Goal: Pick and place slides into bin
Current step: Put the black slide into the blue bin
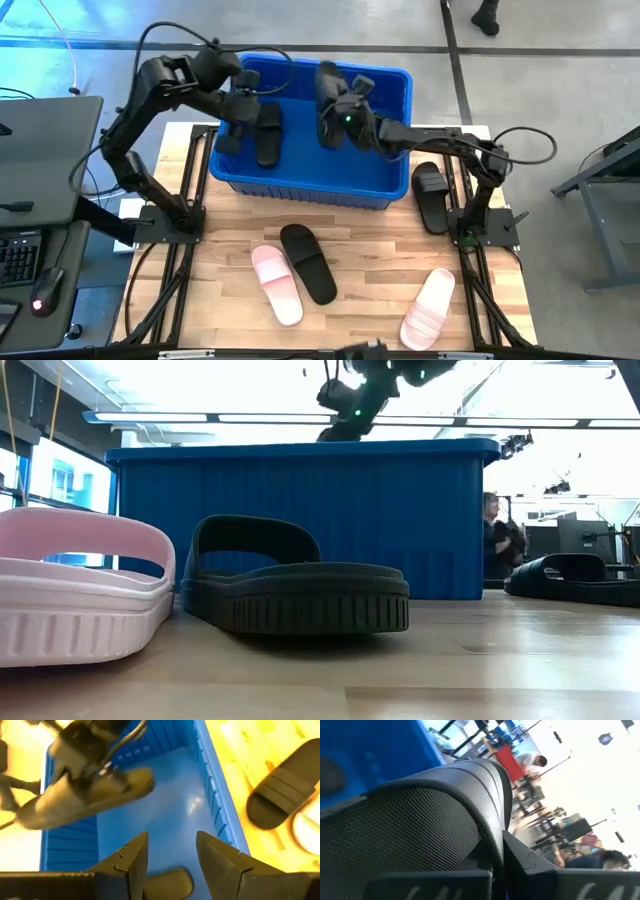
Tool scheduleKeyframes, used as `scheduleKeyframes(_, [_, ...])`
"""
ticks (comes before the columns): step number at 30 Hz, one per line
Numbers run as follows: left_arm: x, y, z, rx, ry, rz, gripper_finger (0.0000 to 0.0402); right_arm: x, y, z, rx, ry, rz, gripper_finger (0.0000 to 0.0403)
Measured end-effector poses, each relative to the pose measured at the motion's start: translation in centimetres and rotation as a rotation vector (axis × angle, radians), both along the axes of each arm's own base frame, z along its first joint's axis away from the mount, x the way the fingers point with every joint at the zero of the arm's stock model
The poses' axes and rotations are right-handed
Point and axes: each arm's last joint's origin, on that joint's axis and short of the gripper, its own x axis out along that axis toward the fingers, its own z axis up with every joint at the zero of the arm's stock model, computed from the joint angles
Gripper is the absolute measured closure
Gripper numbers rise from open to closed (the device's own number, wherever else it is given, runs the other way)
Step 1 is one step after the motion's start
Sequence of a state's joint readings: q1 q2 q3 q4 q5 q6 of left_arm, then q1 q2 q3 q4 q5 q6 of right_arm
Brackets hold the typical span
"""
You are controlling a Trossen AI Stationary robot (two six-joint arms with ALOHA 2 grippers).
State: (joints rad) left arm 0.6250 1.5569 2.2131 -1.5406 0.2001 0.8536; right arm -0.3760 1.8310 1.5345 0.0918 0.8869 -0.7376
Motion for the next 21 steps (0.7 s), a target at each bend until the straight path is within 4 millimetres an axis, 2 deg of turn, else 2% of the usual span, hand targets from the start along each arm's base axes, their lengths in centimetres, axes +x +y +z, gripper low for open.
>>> scheduleKeyframes(2, [0.1,-0.3,0.1,0.011,-0.009,-0.01,0.0245,0.5,-1.2,-0.8,-0.014,0.022,0.009,0.0403])
scheduleKeyframes(4, [0.2,-0.3,0.2,0.024,-0.014,-0.007,0.0245,1.4,-2.3,-2.4,0.014,0.059,0.027,0.0403])
scheduleKeyframes(8, [0.4,-0.4,0.2,0.034,-0.015,-0.003,0.0245,3.8,-3.8,-6.2,0.083,0.069,0.064,0.0403])
scheduleKeyframes(14, [1.0,-0.3,-0.4,0.014,0.012,-0.007,0.0245,7.7,-6.0,-10.6,0.096,0.099,0.047,0.0402])
scheduleKeyframes(21, [1.3,-0.1,-1.2,-0.014,0.045,0.002,0.0245,11.5,-7.4,-14.0,0.141,0.195,0.049,0.0361])
